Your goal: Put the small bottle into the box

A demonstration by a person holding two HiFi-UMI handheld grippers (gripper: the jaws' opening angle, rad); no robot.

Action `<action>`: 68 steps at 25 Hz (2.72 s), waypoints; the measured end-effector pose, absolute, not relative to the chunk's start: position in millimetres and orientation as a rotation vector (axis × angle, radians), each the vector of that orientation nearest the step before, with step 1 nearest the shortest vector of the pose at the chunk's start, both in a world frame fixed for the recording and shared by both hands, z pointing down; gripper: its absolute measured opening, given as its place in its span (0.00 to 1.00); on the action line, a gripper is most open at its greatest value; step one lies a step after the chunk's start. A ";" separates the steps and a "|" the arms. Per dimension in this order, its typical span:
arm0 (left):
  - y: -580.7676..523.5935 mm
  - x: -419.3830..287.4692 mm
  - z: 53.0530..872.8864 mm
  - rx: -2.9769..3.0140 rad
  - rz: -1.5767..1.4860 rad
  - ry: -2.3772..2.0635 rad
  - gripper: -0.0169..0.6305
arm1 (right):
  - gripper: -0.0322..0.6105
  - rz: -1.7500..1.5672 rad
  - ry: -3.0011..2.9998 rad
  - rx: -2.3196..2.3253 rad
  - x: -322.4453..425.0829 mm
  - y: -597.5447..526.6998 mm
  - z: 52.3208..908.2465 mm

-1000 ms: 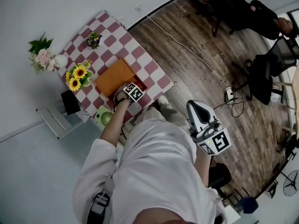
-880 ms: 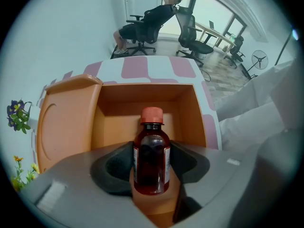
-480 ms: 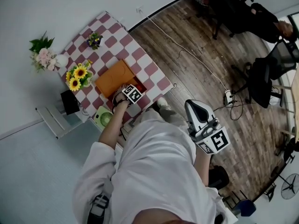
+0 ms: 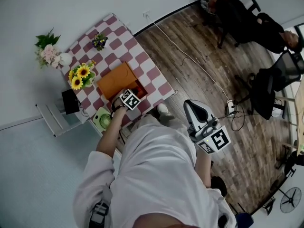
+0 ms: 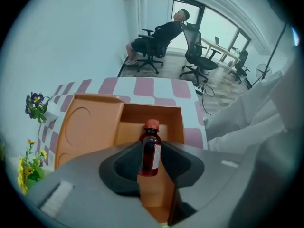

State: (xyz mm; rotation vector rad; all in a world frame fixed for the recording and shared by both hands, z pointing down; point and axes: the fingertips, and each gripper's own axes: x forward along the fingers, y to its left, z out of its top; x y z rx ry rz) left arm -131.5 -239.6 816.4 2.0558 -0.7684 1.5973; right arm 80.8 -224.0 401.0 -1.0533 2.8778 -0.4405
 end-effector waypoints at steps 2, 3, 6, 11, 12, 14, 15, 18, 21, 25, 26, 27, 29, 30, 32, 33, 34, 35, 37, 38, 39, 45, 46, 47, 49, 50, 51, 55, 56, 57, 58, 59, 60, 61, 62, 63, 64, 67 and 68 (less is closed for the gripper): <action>-237.9 -130.7 806.6 2.047 1.544 -0.803 0.18 | 0.05 -0.438 2.889 -1.006 78.0 -226.7 398.3; -237.1 -130.8 801.8 2.040 1.515 -0.820 0.16 | 0.05 -0.440 2.896 -0.982 76.5 -228.9 398.2; -236.1 -132.0 787.5 2.039 1.440 -0.887 0.08 | 0.05 -0.453 2.912 -0.923 74.2 -236.3 401.1; -231.0 -123.4 754.5 2.090 1.265 -0.970 0.02 | 0.05 -0.457 2.944 -0.827 68.7 -245.0 402.6; -230.2 -121.7 746.0 2.103 1.233 -0.989 0.02 | 0.05 -0.457 2.952 -0.802 65.9 -247.4 402.7; -229.0 -119.0 727.5 2.130 1.164 -1.037 0.02 | 0.05 -0.458 2.966 -0.745 58.5 -250.7 403.2; -228.0 -118.0 717.1 2.142 1.127 -1.064 0.02 | 0.05 -0.460 2.974 -0.711 54.0 -251.2 403.3; -224.1 -114.2 683.9 2.177 1.017 -1.142 0.02 | 0.05 -0.466 3.004 -0.607 38.9 -250.4 403.4; -216.5 -114.2 653.8 2.200 0.916 -1.216 0.02 | 0.05 -0.478 3.029 -0.518 21.6 -247.1 405.8; -200.8 -120.1 618.8 2.216 0.800 -1.328 0.02 | 0.05 -0.475 3.067 -0.420 0.3 -240.6 412.2; -197.2 -120.8 608.8 2.222 0.762 -1.357 0.02 | 0.05 -0.468 3.079 -0.397 -4.0 -239.2 412.5; -193.9 -121.9 598.4 2.231 0.722 -1.386 0.02 | 0.05 -0.459 3.088 -0.375 -8.4 -237.8 412.1; -188.0 -125.9 578.3 2.248 0.642 -1.447 0.02 | 0.05 -0.435 3.095 -0.325 -17.1 -234.9 409.7; -185.2 -127.9 568.8 2.256 0.600 -1.478 0.02 | 0.05 -0.423 3.096 -0.302 -21.2 -233.4 408.3; -178.6 -130.6 550.0 2.268 0.518 -1.537 0.02 | 0.05 -0.400 3.102 -0.266 -28.2 -230.6 406.3; -175.5 -131.5 540.3 2.274 0.477 -1.569 0.02 | 0.05 -0.384 3.106 -0.253 -31.0 -229.2 405.3; -172.5 -132.3 530.5 2.279 0.436 -1.604 0.02 | 0.05 -0.366 3.110 -0.241 -33.6 -227.9 404.0; -169.6 -133.0 520.4 2.283 0.396 -1.640 0.02 | 0.05 -0.348 3.110 -0.230 -36.1 -226.8 402.0; -164.6 -134.3 498.1 2.296 0.320 -1.712 0.02 | 0.05 -0.307 3.099 -0.213 -40.9 -225.2 395.7; -162.5 -134.9 485.4 2.308 0.280 -1.749 0.02 | 0.05 -0.283 3.090 -0.203 -43.4 -223.8 391.2; -160.6 -135.6 471.9 2.324 0.236 -1.785 0.02 | 0.05 -0.254 3.083 -0.183 -46.6 -221.0 386.3; -147.7 -145.7 393.4 2.409 -0.033 -1.963 0.02 | 0.05 0.021 3.150 0.013 -84.7 -185.8 369.1; -145.5 -146.6 382.6 2.424 -0.072 -1.977 0.02 | 0.05 0.030 3.158 0.040 -89.9 -183.4 366.1; -143.5 -147.2 373.4 2.439 -0.103 -1.987 0.02 | 0.05 0.030 3.160 0.063 -94.5 -182.0 362.4; -141.3 -150.4 359.5 2.457 -0.127 -2.007 0.02 | 0.05 0.027 3.154 0.093 -103.4 -182.2 352.9; -141.1 -152.9 353.7 2.459 -0.130 -2.018 0.02 | 0.05 0.035 3.157 0.102 -108.3 -182.7 348.3; -141.0 -155.9 348.2 2.455 -0.131 -2.030 0.02 | 0.05 0.054 3.162 0.111 -113.4 -182.6 344.2; -141.5 -168.9 328.9 2.435 -0.112 -2.085 0.02 | 0.05 0.099 3.156 0.149 -131.7 -175.5 330.3; -141.0 -171.2 324.4 2.444 -0.097 -2.092 0.02 | 0.05 0.097 3.151 0.149 -134.4 -172.6 328.4; -140.6 -173.5 320.1 2.456 -0.082 -2.097 0.02 | 0.05 0.097 3.147 0.139 -136.3 -170.1 327.4; -140.4 -176.4 315.8 2.467 -0.074 -2.103 0.02 | 0.05 0.094 3.142 0.121 -137.8 -169.1 327.0; -140.7 -179.6 311.5 2.473 -0.077 -2.111 0.02 | 0.05 0.083 3.134 0.098 -138.9 -169.6 326.6; -141.1 -182.5 307.4 2.471 -0.087 -2.119 0.02 | 0.05 0.063 3.125 0.079 -139.1 -170.4 325.7; -140.9 -184.0 304.2 2.467 -0.095 -2.124 0.02 | 0.05 0.044 3.116 0.067 -138.1 -169.9 324.9; -139.3 -183.9 303.0 2.467 -0.091 -2.122 0.02 | 0.05 0.033 3.112 0.063 -135.9 -167.7 324.5; -136.9 -183.1 303.6 2.472 -0.076 -2.114 0.02 | 0.05 0.036 3.112 0.060 -133.5 -164.9 324.6; -134.5 -183.0 304.6 2.478 -0.063 -2.105 0.02 | 0.05 0.047 3.114 0.057 -131.9 -163.1 324.7; -132.0 -187.9 306.5 2.485 -0.057 -2.101 0.02 | 0.05 0.075 3.112 0.014 -129.6 -165.5 323.9; -132.0 -188.9 308.1 2.485 -0.054 -2.101 0.02 | 0.05 0.077 3.111 -0.008 -128.4 -167.8 323.7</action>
